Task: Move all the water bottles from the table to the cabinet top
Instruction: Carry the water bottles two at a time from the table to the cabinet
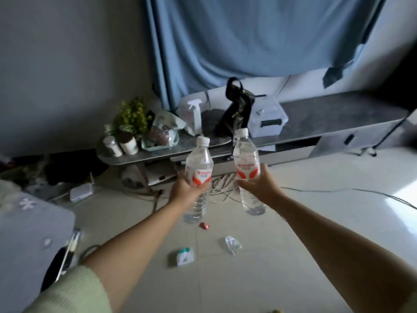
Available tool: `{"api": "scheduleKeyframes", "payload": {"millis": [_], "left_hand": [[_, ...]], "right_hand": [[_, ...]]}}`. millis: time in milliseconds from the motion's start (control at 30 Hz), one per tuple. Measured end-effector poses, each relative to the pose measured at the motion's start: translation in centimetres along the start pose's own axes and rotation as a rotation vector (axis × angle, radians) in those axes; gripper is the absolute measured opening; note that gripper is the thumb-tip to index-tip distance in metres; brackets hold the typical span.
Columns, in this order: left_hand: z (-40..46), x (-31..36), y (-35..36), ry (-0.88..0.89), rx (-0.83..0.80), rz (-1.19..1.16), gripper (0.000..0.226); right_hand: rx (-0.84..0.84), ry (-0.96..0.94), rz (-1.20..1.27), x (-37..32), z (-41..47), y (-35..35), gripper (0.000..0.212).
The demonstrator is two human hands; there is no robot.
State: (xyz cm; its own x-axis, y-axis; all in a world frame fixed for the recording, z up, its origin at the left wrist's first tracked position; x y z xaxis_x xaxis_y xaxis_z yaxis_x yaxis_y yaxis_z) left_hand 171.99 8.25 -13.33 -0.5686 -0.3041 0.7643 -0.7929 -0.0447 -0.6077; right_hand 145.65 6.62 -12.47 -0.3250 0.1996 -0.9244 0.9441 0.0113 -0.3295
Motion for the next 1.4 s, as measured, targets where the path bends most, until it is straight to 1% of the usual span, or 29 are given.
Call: {"api": "scheduleKeyframes", "payload": {"millis": [133, 233, 267, 400, 500, 600, 733, 900, 1000, 1033, 1167, 1300, 1400], "left_hand": [[-0.4, 7.8, 10.2, 0.069, -0.103, 0.004, 0.064], [-1.7, 13.1, 17.4, 0.091, -0.165, 0.011, 0.069], [-2.0, 14.4, 19.4, 0.097, -0.185, 0.01, 0.069], [-3.5, 21.2, 28.2, 0.142, -0.294, -0.022, 0.056], [-3.8, 25.3, 33.4, 0.178, -0.375, 0.01, 0.06], [-3.4, 28.6, 37.6, 0.208, -0.443, 0.018, 0.062], [-1.7, 33.2, 42.8, 0.267, -0.483, 0.038, 0.064], [2.2, 40.0, 49.3, 0.34, -0.512, 0.046, 0.045], [4.8, 44.7, 53.1, 0.384, -0.535, 0.065, 0.028], [5.5, 46.5, 54.3, 0.4, -0.548, 0.066, 0.026], [7.9, 53.1, 59.3, 0.482, -0.584, 0.101, 0.022], [9.4, 58.0, 65.1, 0.493, -0.613, 0.096, 0.022], [10.1, 61.5, 70.1, 0.482, -0.665, 0.024, 0.021]], "right_hand": [[0.099, 0.006, 0.049, 3.8, -0.3, -11.7, 0.076], [0.173, 0.006, 0.026, 6.5, -0.5, -20.0, 0.072], [0.195, 0.01, 0.026, 7.1, -0.5, -22.0, 0.07], [0.303, 0.027, 0.019, 9.8, -1.0, -31.1, 0.065], [0.364, 0.037, 0.025, 11.7, -1.5, -36.8, 0.06], [0.429, 0.065, 0.039, 13.3, -1.5, -41.5, 0.058], [0.507, 0.096, 0.034, 14.9, 0.2, -47.4, 0.059], [0.583, 0.116, 0.019, 16.0, 5.1, -54.4, 0.057], [0.617, 0.145, -0.001, 16.3, 8.5, -58.7, 0.057], [0.624, 0.149, -0.021, 16.2, 9.7, -60.1, 0.057], [0.673, 0.153, -0.01, 16.2, 13.4, -66.1, 0.059], [0.678, 0.143, -0.015, 17.5, 16.3, -72.1, 0.054], [0.659, 0.156, -0.014, 19.2, 19.0, -77.1, 0.054]]}}
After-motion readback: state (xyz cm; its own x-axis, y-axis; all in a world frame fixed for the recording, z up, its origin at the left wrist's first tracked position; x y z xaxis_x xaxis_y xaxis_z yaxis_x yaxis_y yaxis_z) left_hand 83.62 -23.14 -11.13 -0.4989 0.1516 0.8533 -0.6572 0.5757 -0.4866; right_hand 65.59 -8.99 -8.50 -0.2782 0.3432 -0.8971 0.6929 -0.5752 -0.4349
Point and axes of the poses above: each hand's wrist, its own z-axis towards the middle knuckle, its own y-axis out of the palm, x = y × z, the point moved 10 cm from there along z, towards the middle knuckle, and after that the axes turned 9 degrees about z, right-handed, at the moved point
